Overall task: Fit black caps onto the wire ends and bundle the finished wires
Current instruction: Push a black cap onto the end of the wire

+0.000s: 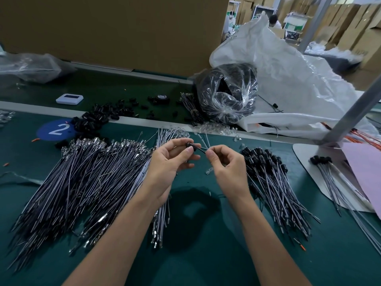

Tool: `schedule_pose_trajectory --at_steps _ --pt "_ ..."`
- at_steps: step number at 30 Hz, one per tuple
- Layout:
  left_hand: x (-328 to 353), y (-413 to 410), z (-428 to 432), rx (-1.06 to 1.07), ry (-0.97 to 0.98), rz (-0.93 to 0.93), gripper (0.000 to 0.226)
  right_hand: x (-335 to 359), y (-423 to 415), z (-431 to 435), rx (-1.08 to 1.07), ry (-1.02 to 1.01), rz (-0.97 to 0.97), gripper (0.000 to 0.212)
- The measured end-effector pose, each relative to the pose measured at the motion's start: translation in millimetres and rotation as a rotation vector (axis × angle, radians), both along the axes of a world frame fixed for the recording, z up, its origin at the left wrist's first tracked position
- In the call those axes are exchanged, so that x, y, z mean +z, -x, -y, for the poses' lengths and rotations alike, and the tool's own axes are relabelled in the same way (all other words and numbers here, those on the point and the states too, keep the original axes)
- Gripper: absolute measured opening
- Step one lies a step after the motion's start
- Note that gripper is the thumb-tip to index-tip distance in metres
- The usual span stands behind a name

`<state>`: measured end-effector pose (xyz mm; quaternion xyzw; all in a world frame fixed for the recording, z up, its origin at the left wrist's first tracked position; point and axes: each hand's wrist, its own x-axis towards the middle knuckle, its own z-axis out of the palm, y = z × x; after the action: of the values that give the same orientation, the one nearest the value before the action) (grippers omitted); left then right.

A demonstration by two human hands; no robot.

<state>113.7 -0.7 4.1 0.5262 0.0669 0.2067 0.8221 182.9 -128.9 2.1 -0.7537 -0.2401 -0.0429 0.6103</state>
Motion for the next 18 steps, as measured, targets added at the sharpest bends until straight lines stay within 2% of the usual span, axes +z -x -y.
schedule_pose_trajectory --at_steps 11,18 --pt "-0.7 -1.7 3.4 0.008 -0.002 0.027 0.019 -1.6 -0.7 -0.9 0.000 0.026 0.059 0.021" --pt "-2.0 -2.6 5.1 0.018 -0.050 0.029 0.017 -1.5 -0.9 -0.7 -0.019 0.048 0.073 0.013"
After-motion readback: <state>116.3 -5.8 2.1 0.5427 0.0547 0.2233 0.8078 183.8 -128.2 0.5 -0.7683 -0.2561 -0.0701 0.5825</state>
